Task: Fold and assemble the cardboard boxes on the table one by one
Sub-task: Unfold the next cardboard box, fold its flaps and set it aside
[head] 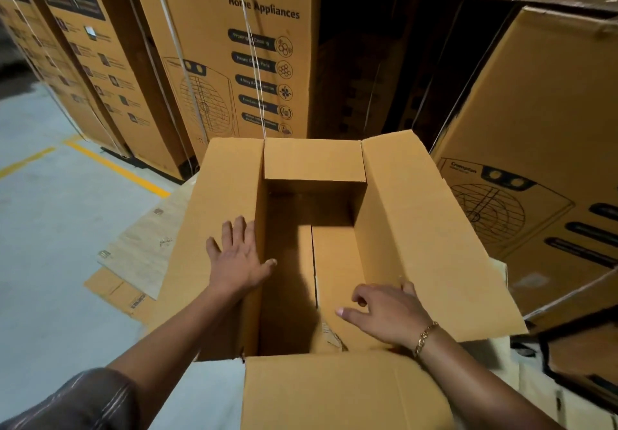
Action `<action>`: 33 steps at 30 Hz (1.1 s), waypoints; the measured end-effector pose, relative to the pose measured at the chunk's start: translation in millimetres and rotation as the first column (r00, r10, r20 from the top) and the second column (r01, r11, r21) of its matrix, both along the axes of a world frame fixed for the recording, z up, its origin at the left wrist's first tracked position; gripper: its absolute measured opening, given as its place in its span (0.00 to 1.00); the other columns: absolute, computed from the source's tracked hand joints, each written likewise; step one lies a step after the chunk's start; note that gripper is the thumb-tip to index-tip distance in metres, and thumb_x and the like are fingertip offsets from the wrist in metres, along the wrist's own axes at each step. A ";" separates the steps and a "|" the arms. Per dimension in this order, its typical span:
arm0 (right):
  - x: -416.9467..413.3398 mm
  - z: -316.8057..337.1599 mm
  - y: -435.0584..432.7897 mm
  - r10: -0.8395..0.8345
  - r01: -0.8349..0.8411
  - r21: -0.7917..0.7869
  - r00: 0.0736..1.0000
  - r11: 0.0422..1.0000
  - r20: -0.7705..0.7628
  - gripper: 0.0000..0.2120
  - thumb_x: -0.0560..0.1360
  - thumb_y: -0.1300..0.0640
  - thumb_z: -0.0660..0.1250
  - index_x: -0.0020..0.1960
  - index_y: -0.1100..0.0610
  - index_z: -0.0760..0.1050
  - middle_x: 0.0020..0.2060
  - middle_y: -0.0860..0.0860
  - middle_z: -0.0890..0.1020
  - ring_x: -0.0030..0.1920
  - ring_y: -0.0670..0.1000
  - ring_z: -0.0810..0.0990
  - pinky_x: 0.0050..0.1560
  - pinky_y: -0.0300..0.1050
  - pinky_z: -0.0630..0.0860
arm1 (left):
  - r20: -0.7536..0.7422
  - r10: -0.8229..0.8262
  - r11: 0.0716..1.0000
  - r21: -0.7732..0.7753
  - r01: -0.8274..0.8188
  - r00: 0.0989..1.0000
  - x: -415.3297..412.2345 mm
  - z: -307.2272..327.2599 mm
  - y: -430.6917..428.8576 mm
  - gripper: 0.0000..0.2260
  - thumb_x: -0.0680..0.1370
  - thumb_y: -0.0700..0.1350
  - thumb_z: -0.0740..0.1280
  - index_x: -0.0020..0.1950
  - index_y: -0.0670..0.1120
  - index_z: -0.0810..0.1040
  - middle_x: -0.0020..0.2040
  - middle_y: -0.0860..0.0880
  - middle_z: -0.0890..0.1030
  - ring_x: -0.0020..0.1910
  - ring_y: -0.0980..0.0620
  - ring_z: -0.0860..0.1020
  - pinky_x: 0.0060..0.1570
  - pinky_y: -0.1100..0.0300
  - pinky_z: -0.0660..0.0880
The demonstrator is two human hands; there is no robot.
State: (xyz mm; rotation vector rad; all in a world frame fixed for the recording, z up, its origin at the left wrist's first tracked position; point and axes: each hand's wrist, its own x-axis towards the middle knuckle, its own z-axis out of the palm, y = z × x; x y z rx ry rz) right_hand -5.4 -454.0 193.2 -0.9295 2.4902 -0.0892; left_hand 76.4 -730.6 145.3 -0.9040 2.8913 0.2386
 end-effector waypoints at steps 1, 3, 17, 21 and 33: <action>-13.6 -2.5 -16.7 -0.020 0.022 -0.028 0.998 0.999 0.053 0.27 0.76 0.27 0.54 0.62 0.44 0.74 0.57 0.40 0.80 0.58 0.45 0.77 0.68 0.54 0.62 | 0.002 -0.011 1.000 -0.003 0.011 1.000 -15.2 1.6 -7.5 0.43 0.80 0.68 0.56 0.83 0.46 0.40 0.83 0.44 0.38 0.82 0.40 0.38 0.76 0.35 0.43; -43.8 -12.0 -52.2 -0.107 0.147 -0.135 0.957 0.980 0.271 0.22 0.76 0.32 0.61 0.61 0.46 0.75 0.57 0.43 0.80 0.56 0.46 0.78 0.56 0.47 0.71 | -0.014 -0.017 1.000 -0.002 0.017 1.000 -42.5 3.5 -22.3 0.43 0.80 0.67 0.57 0.83 0.47 0.39 0.83 0.43 0.38 0.82 0.40 0.38 0.77 0.35 0.43; -182.1 -45.9 -197.5 -0.107 0.948 -0.319 0.317 0.003 0.942 0.12 0.80 0.52 0.61 0.60 0.55 0.76 0.60 0.53 0.83 0.56 0.53 0.84 0.54 0.50 0.75 | -0.165 -0.012 0.998 0.064 0.023 0.986 -77.3 -19.2 -54.9 0.45 0.79 0.55 0.67 0.82 0.48 0.37 0.83 0.45 0.39 0.82 0.41 0.41 0.77 0.35 0.47; -203.8 -11.0 -223.4 -0.445 0.552 -0.801 0.792 0.232 0.417 0.18 0.79 0.48 0.65 0.68 0.48 0.73 0.67 0.48 0.76 0.63 0.46 0.75 0.60 0.46 0.71 | -0.198 0.001 0.996 0.088 0.017 0.980 -81.0 -23.3 -50.2 0.45 0.79 0.55 0.66 0.82 0.48 0.36 0.83 0.46 0.39 0.82 0.42 0.41 0.77 0.35 0.48; -317.2 -25.9 -271.5 -0.155 0.116 -0.127 0.921 0.985 -0.358 0.30 0.79 0.39 0.62 0.78 0.47 0.60 0.78 0.50 0.61 0.75 0.59 0.61 0.70 0.61 0.59 | -0.196 0.011 0.995 0.102 0.009 0.981 -81.0 -20.7 -51.3 0.46 0.79 0.52 0.67 0.82 0.48 0.35 0.83 0.46 0.38 0.82 0.42 0.40 0.78 0.36 0.50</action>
